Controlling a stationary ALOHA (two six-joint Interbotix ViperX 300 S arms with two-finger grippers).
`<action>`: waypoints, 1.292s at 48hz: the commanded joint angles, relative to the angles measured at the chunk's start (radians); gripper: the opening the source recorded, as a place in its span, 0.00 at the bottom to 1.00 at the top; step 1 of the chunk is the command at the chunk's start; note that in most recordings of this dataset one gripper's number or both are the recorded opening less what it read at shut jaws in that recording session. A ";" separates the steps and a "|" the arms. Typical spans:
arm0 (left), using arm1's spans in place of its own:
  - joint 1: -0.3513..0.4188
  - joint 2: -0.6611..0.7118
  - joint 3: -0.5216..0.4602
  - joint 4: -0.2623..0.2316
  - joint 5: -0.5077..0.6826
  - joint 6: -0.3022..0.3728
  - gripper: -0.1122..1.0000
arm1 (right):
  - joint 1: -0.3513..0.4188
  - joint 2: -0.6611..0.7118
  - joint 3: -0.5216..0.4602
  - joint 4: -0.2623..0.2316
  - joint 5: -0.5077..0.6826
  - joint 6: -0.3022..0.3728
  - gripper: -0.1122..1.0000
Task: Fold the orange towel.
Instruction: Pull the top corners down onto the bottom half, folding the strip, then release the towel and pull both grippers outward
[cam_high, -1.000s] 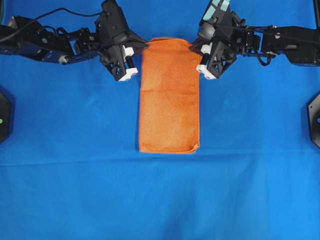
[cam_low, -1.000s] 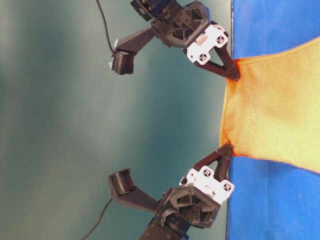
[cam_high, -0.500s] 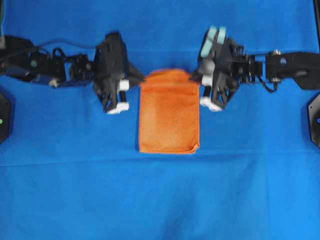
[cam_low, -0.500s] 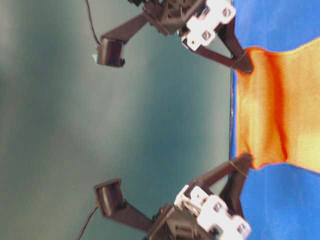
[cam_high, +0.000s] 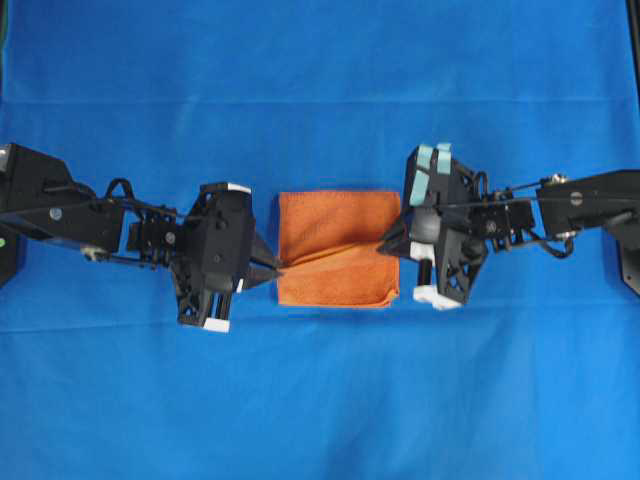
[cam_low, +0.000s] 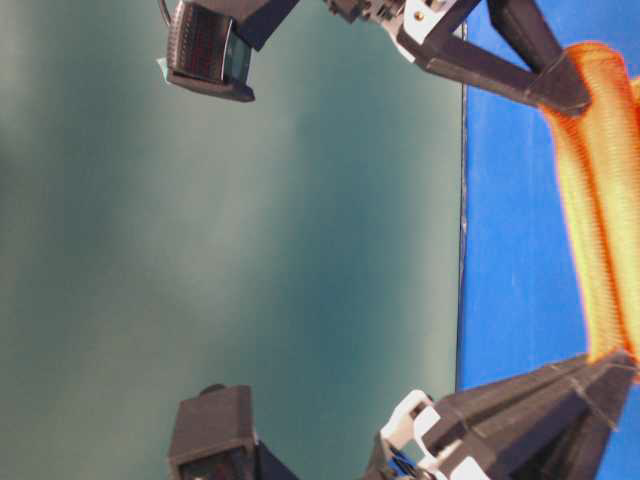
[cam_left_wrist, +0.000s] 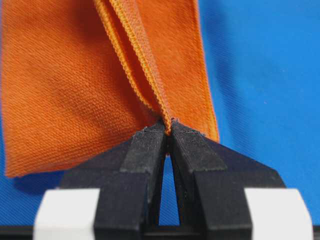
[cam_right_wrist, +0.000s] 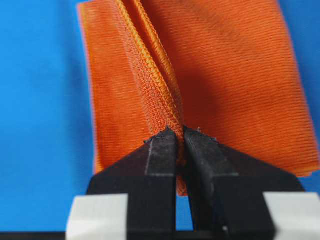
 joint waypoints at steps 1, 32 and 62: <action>-0.005 0.005 -0.012 0.002 -0.003 -0.002 0.11 | 0.005 0.008 -0.006 0.005 -0.008 0.011 0.14; -0.008 0.091 -0.028 0.002 -0.078 0.005 0.43 | 0.037 0.087 -0.023 0.023 -0.063 0.023 0.50; -0.031 -0.282 0.051 0.002 0.107 0.012 0.54 | 0.087 -0.224 -0.048 0.011 0.132 0.011 0.62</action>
